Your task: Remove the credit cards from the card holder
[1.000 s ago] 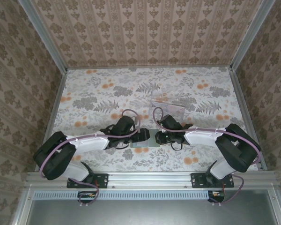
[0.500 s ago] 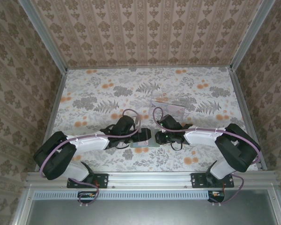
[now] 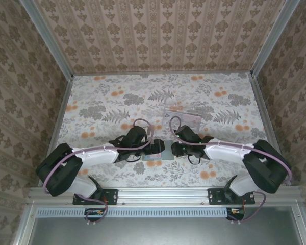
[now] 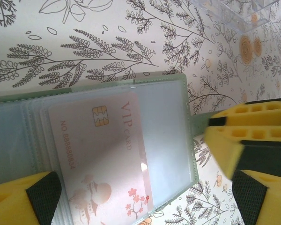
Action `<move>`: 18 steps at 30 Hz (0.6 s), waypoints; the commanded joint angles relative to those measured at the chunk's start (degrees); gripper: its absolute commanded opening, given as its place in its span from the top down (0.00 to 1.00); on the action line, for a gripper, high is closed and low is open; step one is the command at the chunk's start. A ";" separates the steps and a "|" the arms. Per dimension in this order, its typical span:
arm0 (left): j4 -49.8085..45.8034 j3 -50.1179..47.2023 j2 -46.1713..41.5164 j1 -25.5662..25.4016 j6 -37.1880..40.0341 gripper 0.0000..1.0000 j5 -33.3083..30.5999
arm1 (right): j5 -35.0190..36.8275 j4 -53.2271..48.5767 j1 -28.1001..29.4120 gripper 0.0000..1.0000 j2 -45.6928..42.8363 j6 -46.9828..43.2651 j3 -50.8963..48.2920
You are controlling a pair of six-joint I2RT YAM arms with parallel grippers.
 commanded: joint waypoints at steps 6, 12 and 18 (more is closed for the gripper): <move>-4.73 -0.43 -3.60 0.68 1.95 0.03 -1.88 | -7.61 5.81 -0.35 0.74 -4.66 2.87 -0.17; -6.73 -1.52 -6.53 2.35 2.77 0.11 -2.40 | -17.72 13.14 -0.46 0.76 4.71 7.80 2.56; -7.33 -2.88 -7.14 3.37 3.29 0.47 -3.35 | -21.85 20.33 -0.44 0.76 11.02 13.07 3.14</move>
